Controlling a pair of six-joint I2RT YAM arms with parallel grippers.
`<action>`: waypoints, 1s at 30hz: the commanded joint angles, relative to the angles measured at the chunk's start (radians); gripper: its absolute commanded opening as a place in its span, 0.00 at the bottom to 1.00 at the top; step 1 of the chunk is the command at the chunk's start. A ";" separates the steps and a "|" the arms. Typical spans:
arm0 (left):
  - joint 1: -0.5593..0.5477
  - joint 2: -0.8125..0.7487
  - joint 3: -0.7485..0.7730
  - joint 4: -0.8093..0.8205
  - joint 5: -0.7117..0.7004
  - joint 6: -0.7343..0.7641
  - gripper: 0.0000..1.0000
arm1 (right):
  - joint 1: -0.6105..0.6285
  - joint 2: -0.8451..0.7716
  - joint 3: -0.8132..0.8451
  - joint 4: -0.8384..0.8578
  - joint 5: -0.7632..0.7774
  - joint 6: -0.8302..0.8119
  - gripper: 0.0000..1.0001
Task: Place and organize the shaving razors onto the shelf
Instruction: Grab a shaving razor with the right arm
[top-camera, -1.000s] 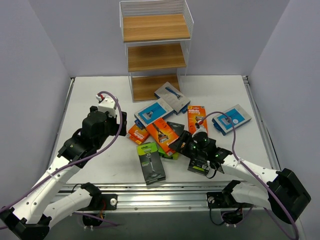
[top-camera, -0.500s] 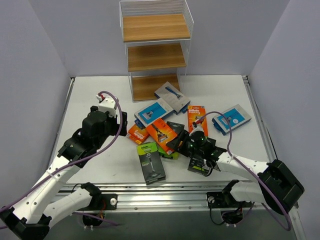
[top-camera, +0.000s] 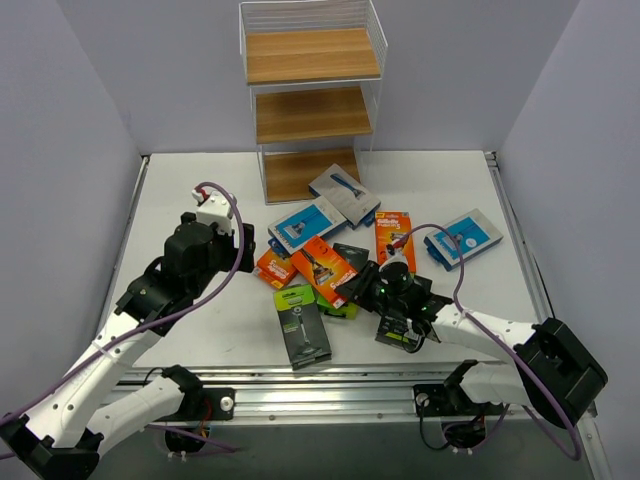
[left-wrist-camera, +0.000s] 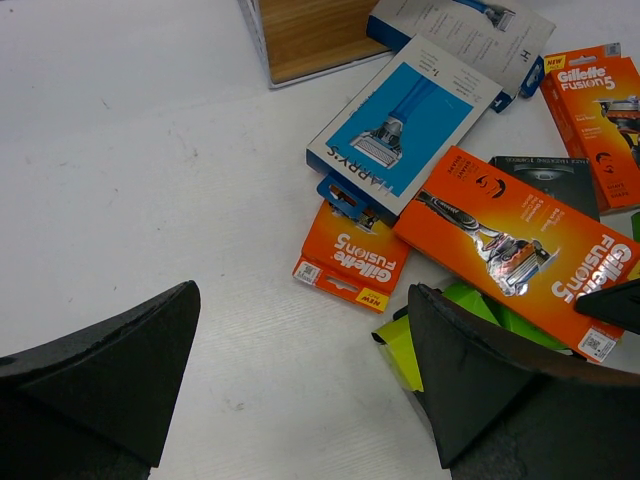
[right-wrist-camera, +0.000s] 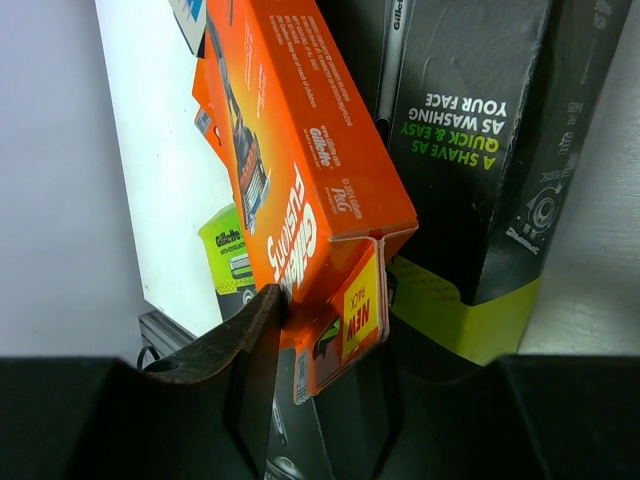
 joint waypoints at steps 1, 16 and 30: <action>0.003 -0.014 0.043 0.015 0.002 -0.007 0.94 | 0.008 -0.019 0.020 0.017 0.040 0.003 0.21; 0.005 -0.079 0.016 0.046 -0.116 -0.004 0.94 | 0.005 -0.010 0.212 -0.021 0.046 0.002 0.00; 0.005 -0.121 -0.019 0.081 -0.261 -0.002 0.94 | -0.068 -0.024 0.610 -0.307 0.069 -0.105 0.00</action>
